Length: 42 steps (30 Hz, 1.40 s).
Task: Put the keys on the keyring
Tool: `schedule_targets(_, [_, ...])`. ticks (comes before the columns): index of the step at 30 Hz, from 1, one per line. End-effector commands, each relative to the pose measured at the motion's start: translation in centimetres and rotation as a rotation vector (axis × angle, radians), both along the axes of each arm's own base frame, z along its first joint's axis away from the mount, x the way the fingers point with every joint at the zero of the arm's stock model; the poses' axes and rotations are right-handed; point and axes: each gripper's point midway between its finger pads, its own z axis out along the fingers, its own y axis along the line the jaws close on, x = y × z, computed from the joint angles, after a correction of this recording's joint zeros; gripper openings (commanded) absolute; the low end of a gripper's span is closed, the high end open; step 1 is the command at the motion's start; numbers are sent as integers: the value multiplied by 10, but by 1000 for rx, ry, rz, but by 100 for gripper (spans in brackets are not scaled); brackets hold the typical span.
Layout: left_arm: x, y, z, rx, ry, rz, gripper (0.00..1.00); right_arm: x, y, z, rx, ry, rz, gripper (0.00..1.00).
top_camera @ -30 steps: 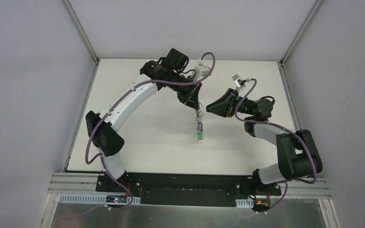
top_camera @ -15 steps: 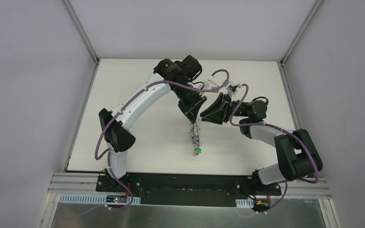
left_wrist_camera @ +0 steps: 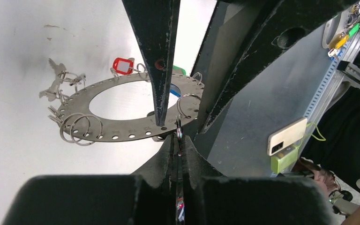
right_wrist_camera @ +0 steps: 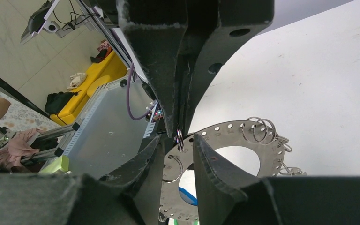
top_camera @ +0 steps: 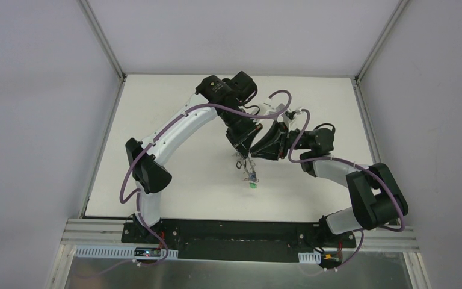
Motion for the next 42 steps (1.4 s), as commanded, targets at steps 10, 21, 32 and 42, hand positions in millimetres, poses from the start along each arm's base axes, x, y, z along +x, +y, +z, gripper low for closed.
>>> schedule_targets(10, [-5,-5,4,-7,29,-3,0,-8,8,10,30,-106,51,17])
schedule_targets(21, [-3,-7,1,-2,34,-5,0,-10,13,7,26,-90,67,19])
schedule_targets(32, [-2,-8,4,-19,20,-4,0,-4,15,7,45,-47,27,19])
schedule_targets(42, [1,-9,6,-27,-2,12,0,-5,15,7,48,-31,20,17])
